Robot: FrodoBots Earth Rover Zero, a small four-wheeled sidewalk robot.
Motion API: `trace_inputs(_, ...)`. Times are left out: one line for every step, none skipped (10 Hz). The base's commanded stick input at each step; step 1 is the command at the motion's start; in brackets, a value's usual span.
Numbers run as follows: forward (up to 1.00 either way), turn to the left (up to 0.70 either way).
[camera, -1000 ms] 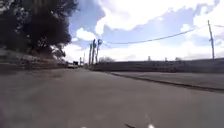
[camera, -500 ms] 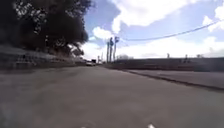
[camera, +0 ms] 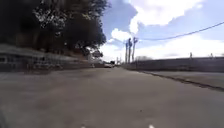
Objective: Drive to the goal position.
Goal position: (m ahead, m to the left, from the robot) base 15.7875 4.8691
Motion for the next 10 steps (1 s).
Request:
trace_inputs(0.70,0.00)
trace_inputs(0.70,0.00)
trace_inputs(0.70,0.00)
trace_inputs(0.70,0.00)
trace_inputs(0.70,0.00)
trace_inputs(0.70,-0.03)
trace_inputs(0.70,-0.19)
trace_inputs(0.70,-0.27)
trace_inputs(0.70,-0.27)
trace_inputs(0.70,-0.27)
